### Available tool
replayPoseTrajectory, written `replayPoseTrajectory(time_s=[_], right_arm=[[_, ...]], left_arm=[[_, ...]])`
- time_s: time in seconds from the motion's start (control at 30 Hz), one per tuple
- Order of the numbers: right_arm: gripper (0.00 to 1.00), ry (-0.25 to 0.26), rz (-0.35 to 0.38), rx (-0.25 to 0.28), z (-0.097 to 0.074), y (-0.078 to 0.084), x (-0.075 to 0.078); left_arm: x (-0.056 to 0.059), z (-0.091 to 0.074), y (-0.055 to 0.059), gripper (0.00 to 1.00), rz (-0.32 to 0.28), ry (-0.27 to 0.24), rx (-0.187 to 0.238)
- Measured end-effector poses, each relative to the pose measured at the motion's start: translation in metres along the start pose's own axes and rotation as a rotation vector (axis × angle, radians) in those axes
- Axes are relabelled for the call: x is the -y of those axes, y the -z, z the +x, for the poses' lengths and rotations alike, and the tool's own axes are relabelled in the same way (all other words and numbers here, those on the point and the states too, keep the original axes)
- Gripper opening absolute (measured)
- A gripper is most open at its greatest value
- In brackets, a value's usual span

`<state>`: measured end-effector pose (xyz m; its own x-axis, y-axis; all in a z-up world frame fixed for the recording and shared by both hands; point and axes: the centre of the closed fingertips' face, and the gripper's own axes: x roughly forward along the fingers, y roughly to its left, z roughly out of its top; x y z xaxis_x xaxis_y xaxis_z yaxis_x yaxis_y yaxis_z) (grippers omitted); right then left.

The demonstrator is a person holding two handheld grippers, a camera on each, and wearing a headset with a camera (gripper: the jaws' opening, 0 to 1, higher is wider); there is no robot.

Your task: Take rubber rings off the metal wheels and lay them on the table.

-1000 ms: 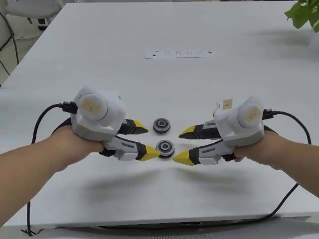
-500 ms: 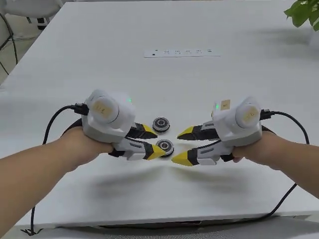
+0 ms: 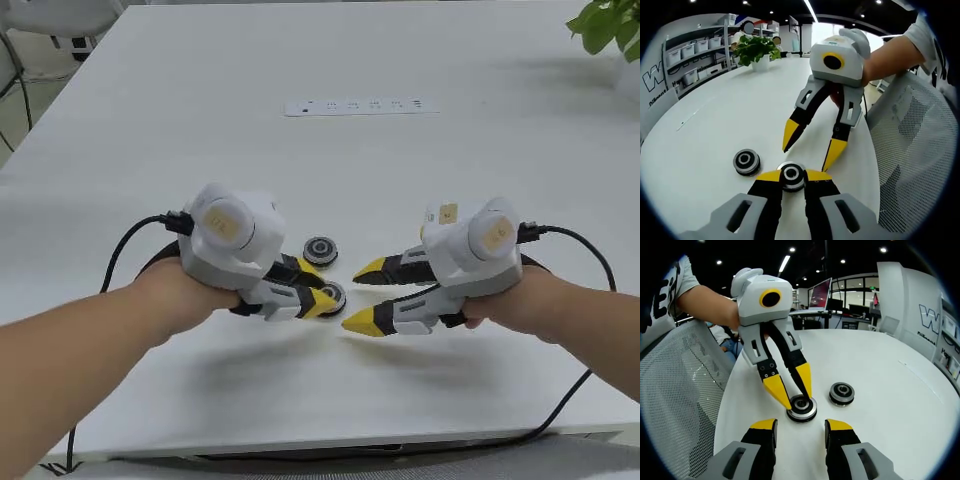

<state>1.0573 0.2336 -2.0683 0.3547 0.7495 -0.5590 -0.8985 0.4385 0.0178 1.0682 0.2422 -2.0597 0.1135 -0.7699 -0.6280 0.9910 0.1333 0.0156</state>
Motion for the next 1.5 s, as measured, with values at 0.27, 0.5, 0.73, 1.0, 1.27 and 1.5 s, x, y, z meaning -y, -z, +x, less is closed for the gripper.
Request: replayPoseTrajectory(time_s=[0.27, 0.5, 0.73, 1.0, 1.27, 1.5], right_arm=[[0.35, 0.001, 0.002, -0.003, 0.001, 0.001, 0.0], [0.35, 0.004, 0.013, 0.011, 0.002, -0.004, 0.002], [0.34, 0.006, 0.038, 0.023, 0.004, -0.006, 0.003], [0.31, 0.009, 0.058, 0.028, 0.008, -0.007, 0.006], [0.3, 0.013, 0.099, 0.034, 0.015, -0.007, 0.006], [0.3, 0.02, 0.124, 0.032, 0.019, -0.004, 0.006]], left_arm=[[0.001, 0.001, 0.001, 0.1, 0.003, -0.011, -0.002], [0.001, 0.002, 0.0, 0.08, -0.003, -0.025, 0.005], [0.001, 0.001, -0.001, 0.07, -0.009, -0.035, 0.002], [-0.001, 0.001, 0.0, 0.07, -0.014, -0.036, 0.005], [-0.002, 0.001, 0.001, 0.07, -0.022, -0.044, 0.004], [-0.002, 0.001, 0.001, 0.07, -0.018, -0.048, 0.008]])
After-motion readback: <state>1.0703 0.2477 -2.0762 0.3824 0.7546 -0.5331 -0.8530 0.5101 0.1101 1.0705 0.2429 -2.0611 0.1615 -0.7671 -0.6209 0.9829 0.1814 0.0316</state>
